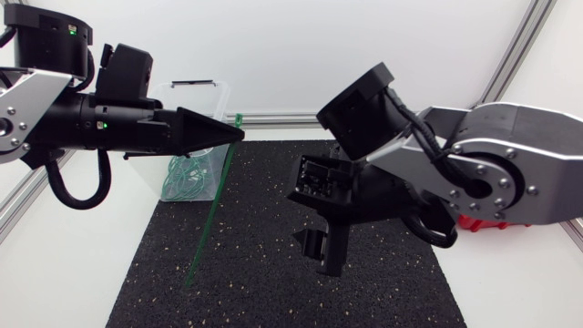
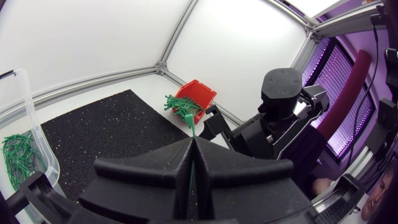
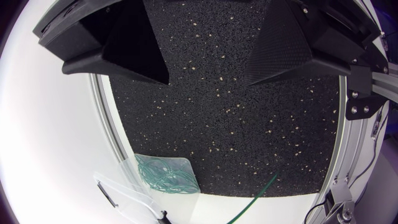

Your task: Take a green cable tie from the red box, thread the tail through the head to close it, then place it in the transparent bin on the left.

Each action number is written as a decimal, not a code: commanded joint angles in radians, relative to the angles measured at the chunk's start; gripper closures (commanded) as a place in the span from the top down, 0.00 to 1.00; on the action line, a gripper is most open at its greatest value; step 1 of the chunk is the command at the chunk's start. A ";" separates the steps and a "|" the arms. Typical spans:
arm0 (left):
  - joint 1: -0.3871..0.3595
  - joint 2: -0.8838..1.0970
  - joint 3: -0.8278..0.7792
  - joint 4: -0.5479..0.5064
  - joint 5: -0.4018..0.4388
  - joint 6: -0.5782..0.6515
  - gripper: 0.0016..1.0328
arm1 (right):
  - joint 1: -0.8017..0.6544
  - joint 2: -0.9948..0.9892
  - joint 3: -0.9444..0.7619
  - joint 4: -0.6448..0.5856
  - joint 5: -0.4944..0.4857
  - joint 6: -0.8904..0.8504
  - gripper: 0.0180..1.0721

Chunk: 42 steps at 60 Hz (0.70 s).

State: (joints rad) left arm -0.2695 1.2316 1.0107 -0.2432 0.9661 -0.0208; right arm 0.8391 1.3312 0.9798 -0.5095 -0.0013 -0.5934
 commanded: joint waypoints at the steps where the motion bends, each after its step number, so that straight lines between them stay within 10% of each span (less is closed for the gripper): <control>1: 0.030 0.034 0.048 -0.011 0.034 0.021 0.03 | 0.020 0.019 0.003 -0.014 0.015 -0.016 0.90; 20: 0.061 0.080 0.112 -0.068 0.075 0.055 0.03 | 0.181 0.026 -0.113 0.229 0.386 -0.095 0.95; 42: 0.115 0.131 0.181 -0.168 0.112 0.122 0.03 | 0.238 0.105 -0.047 0.232 0.414 -0.172 0.95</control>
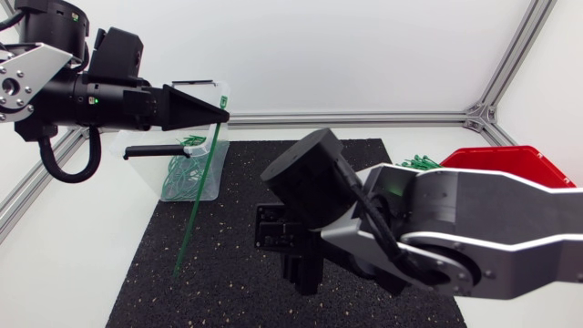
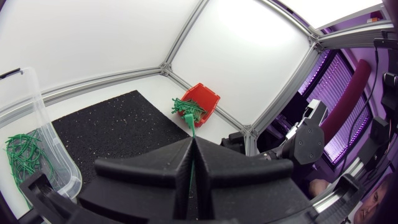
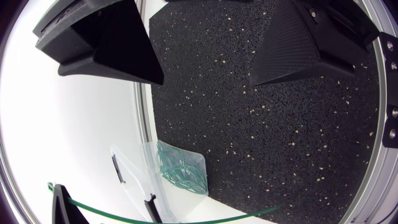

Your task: Take a green cable tie from the red box, thread the tail through the head to close it, then place it in the transparent bin on the left.

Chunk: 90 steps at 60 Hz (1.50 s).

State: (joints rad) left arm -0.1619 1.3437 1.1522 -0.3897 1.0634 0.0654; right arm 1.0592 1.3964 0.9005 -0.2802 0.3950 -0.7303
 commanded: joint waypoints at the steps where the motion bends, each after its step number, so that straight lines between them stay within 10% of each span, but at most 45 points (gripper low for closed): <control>1: 0.009 0.018 0.041 -0.031 0.015 0.043 0.03 | 0.019 0.050 0.037 0.003 0.021 -0.040 0.95; 33: 0.102 0.066 0.083 -0.230 0.041 0.218 0.03 | 0.179 0.216 0.098 0.227 0.189 -0.297 0.95; 90: 0.157 0.236 0.208 -0.449 0.093 0.261 0.03 | 0.311 0.470 0.175 0.607 0.150 -0.652 0.92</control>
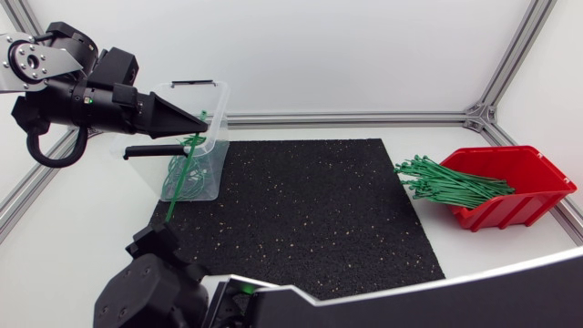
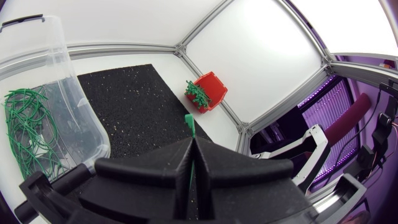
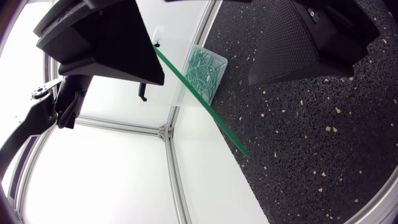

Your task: Take a green cable tie from the red box, thread the tail through the head to close it, then place it in the transparent bin on the left.

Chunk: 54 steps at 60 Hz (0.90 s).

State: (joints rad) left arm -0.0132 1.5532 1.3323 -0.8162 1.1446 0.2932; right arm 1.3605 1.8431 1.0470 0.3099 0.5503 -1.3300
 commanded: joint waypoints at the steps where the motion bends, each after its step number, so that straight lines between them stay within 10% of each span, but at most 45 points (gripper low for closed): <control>1: 0.007 0.027 0.028 -0.024 0.014 0.034 0.03 | 0.009 0.027 0.030 0.017 -0.007 -0.057 0.92; 54: -0.065 0.107 0.097 -0.172 0.014 0.123 0.03 | 0.046 0.090 -0.039 0.135 -0.069 -0.149 0.52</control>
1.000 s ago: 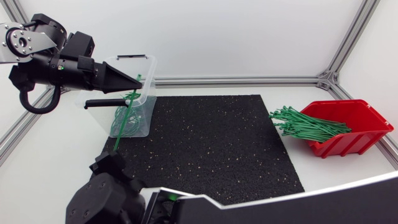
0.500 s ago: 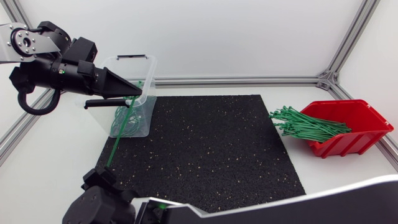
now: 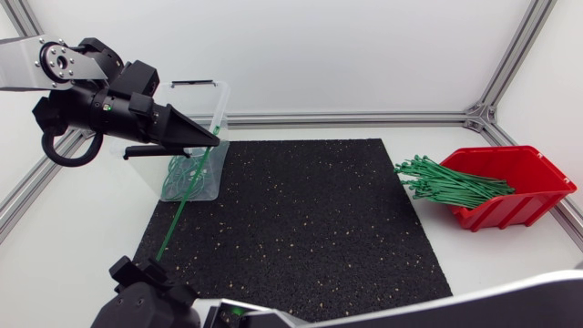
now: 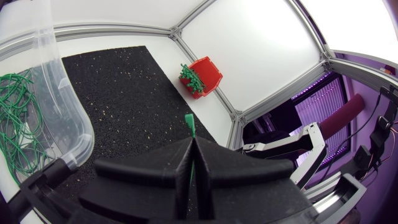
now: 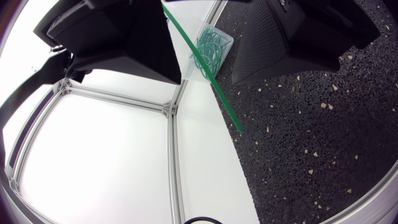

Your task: Take a green cable tie from the red box, thread the tail through the head to close it, then place it in the transparent bin on the left.

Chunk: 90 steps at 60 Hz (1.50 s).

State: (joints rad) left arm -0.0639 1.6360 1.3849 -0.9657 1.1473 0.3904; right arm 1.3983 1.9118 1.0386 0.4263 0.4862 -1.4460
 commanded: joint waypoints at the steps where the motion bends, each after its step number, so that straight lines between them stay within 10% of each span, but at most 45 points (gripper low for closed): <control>1: -0.017 0.025 0.051 -0.028 0.011 0.025 0.03 | 0.008 0.021 -0.032 0.020 -0.005 -0.033 0.52; 90: -0.034 0.056 0.126 -0.258 0.057 0.094 0.03 | 0.041 0.059 -0.089 0.229 -0.011 -0.129 0.29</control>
State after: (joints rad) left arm -0.1005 1.6768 1.4742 -1.2049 1.1835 0.4545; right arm 1.4120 1.9438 0.9859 0.6334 0.4747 -1.5494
